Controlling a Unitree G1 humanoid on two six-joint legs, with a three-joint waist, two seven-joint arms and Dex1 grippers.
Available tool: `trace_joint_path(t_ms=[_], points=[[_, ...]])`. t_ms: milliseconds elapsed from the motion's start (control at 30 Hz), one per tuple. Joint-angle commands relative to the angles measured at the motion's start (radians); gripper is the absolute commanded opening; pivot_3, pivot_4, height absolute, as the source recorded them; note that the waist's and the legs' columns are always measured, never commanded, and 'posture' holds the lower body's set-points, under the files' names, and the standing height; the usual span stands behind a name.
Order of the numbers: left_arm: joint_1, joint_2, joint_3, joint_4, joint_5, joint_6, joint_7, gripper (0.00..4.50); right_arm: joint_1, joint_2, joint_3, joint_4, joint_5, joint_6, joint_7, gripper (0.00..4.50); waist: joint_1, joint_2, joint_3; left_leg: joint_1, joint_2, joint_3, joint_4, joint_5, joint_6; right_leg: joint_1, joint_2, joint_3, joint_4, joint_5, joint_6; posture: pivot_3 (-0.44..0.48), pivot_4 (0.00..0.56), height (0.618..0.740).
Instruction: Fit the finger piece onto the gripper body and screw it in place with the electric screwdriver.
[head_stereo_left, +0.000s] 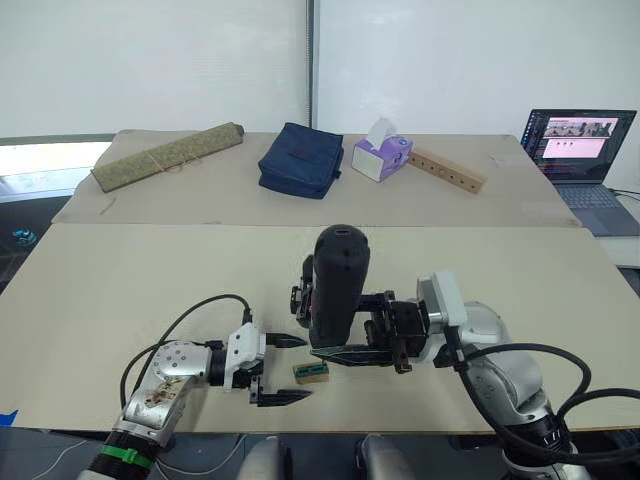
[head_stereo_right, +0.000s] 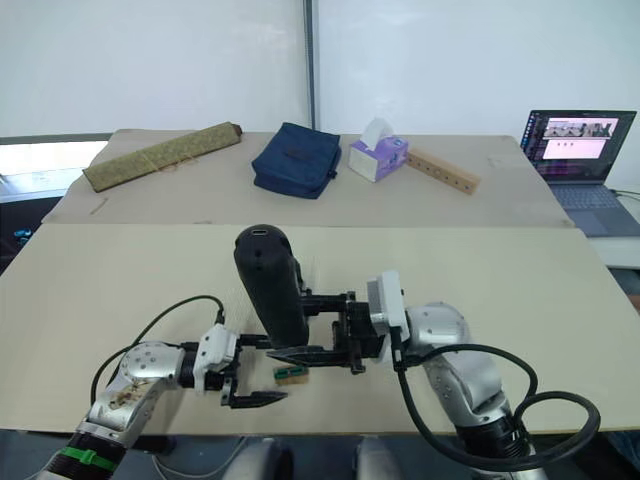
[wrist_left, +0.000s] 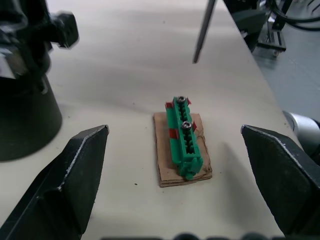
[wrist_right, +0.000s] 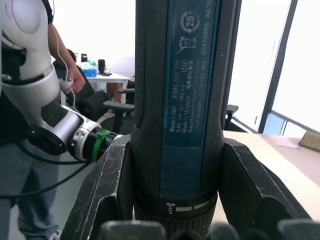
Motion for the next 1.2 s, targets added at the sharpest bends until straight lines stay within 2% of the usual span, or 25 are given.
trace_joint_path(t_ms=[33, 467, 1200], points=[[-0.001, 0.007, -0.018, -0.037, 0.019, 0.012, 0.014, 4.50, -0.021, 0.004, -0.014, -0.040, 0.032, -0.001, -0.011, 1.93, 0.000, 0.000, 0.000, 0.000, 0.000, 0.000, 0.000, 0.000, 0.000, 0.000, 0.000, 0.000, 0.000, 0.000, 0.000, 0.000, 0.150, 0.740], [0.010, -0.008, -0.038, 0.052, 0.049, -0.063, 0.033, 4.50, -0.033, 0.001, -0.001, 0.023, -0.012, -0.036, 0.026, 1.93, 0.002, 0.001, 0.000, 0.002, 0.000, 0.000, 0.000, 0.000, 0.000, 0.002, -0.001, 0.000, 0.000, 0.000, 0.000, 0.000, 0.150, 0.740], [0.036, -0.010, -0.051, 0.064, 0.055, -0.093, 0.045, 4.50, -0.046, 0.029, 0.015, 0.055, -0.046, -0.037, 0.030, 1.93, 0.001, 0.003, -0.002, 0.003, 0.000, 0.000, 0.000, 0.000, 0.000, 0.004, -0.001, 0.000, 0.000, 0.000, 0.000, 0.000, 0.150, 0.740]])
